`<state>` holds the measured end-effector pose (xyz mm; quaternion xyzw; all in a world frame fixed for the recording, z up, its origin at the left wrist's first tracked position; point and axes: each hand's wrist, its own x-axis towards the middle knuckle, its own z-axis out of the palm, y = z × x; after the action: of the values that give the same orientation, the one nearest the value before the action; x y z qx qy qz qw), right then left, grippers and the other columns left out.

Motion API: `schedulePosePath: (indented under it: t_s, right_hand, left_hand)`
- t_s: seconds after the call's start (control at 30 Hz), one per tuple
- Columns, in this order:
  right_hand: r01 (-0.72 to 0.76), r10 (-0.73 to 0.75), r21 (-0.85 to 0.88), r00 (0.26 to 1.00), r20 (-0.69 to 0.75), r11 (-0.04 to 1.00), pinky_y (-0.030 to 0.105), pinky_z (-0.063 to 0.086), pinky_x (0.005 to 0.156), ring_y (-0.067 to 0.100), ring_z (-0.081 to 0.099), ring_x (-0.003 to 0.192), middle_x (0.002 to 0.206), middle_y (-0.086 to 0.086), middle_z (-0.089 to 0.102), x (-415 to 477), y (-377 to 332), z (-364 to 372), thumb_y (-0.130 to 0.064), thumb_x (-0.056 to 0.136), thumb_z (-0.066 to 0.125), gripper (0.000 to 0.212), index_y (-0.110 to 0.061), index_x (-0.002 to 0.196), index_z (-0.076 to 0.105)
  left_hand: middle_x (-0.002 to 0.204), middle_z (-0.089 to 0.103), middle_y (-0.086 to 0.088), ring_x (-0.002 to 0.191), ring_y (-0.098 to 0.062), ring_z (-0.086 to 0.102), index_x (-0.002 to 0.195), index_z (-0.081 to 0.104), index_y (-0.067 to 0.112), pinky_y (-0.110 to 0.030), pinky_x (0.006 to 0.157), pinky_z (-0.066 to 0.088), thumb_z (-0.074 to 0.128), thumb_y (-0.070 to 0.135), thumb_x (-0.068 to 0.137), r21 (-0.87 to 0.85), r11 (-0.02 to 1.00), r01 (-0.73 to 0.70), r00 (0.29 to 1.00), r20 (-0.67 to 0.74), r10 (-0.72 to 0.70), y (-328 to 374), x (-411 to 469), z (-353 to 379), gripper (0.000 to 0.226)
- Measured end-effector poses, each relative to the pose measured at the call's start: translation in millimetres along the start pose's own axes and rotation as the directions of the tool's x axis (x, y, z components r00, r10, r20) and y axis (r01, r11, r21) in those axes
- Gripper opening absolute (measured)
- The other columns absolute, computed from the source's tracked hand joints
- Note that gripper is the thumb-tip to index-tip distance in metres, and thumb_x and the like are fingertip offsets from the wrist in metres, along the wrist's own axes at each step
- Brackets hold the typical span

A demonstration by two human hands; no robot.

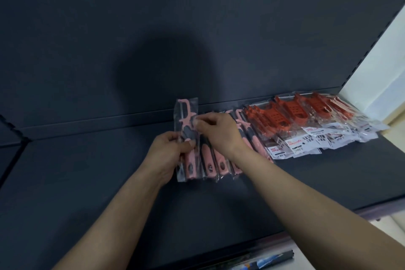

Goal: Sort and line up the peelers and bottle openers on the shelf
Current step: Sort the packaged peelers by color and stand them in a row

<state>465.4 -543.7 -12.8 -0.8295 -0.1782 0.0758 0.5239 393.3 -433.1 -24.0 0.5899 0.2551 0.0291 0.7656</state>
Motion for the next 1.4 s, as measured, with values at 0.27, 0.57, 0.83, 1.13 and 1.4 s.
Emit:
schedulePosePath:
  t_s: [0.27, 0.57, 0.83, 1.13, 1.4]
  right_hand:
    - [-0.265, 0.245, 0.271, 0.964, 0.105, 0.925, 0.038, 0.054, 0.084, 0.022, 0.063, 0.081, 0.089, 0.017, 0.069, -4, -8, 6, -0.01, 0.084, 0.066, 0.016, 0.0, 0.096, 0.069]
    - [-0.165, 0.183, 0.107, 0.965, -0.185, 0.98, 0.03, 0.047, 0.056, 0.021, 0.059, 0.063, 0.066, 0.005, 0.062, -5, -6, 25, -0.013, 0.08, 0.063, 0.011, -0.006, 0.072, 0.058]
    - [-0.014, -0.051, -0.553, 0.994, -0.102, 0.833, 0.03, 0.039, 0.06, 0.035, 0.062, 0.085, 0.094, 0.017, 0.065, -12, 0, 43, -0.014, 0.086, 0.051, 0.026, -0.013, 0.111, 0.044]
    - [-0.042, 0.015, -0.69, 0.999, -0.044, 0.722, 0.034, 0.045, 0.073, 0.034, 0.055, 0.103, 0.117, 0.016, 0.052, -13, -2, 61, -0.022, 0.094, 0.05, 0.025, -0.01, 0.115, 0.053]
    - [-0.045, 0.014, -0.756, 0.999, -0.048, 0.653, 0.037, 0.047, 0.077, 0.034, 0.049, 0.108, 0.118, 0.017, 0.049, -18, -2, 61, 0.003, 0.085, 0.045, 0.028, -0.002, 0.107, 0.06]
  left_hand:
    - [0.082, 0.068, -0.015, 0.07, -0.02, 0.069, 0.097, 0.061, -0.005, -0.027, 0.058, 0.057, 0.046, -0.006, 0.09, -0.262, 0.958, 0.114, 0.982, 0.173, -0.07, 5, 3, -2, 0.016]
    - [0.08, 0.071, -0.011, 0.07, -0.018, 0.068, 0.09, 0.064, 0.002, -0.026, 0.057, 0.055, 0.061, 0.008, 0.088, 0.009, 0.999, 0.048, 0.993, 0.112, -0.049, 0, -1, -12, 0.007]
    - [0.09, 0.063, -0.009, 0.082, -0.016, 0.062, 0.088, 0.061, 0.014, -0.024, 0.073, 0.053, 0.056, 0.0, 0.09, 0.204, 0.971, -0.124, 0.985, -0.091, 0.145, 1, -3, -37, 0.015]
    - [0.085, 0.064, -0.007, 0.078, -0.015, 0.061, 0.085, 0.062, 0.015, -0.023, 0.071, 0.053, 0.055, -0.002, 0.089, 0.278, 0.944, -0.177, 0.98, -0.038, 0.195, -1, -7, -49, 0.019]
    - [0.084, 0.064, -0.006, 0.076, -0.014, 0.061, 0.084, 0.063, 0.015, -0.024, 0.071, 0.053, 0.055, -0.002, 0.089, 0.278, 0.944, -0.176, 0.983, -0.001, 0.184, -3, -4, -51, 0.019]
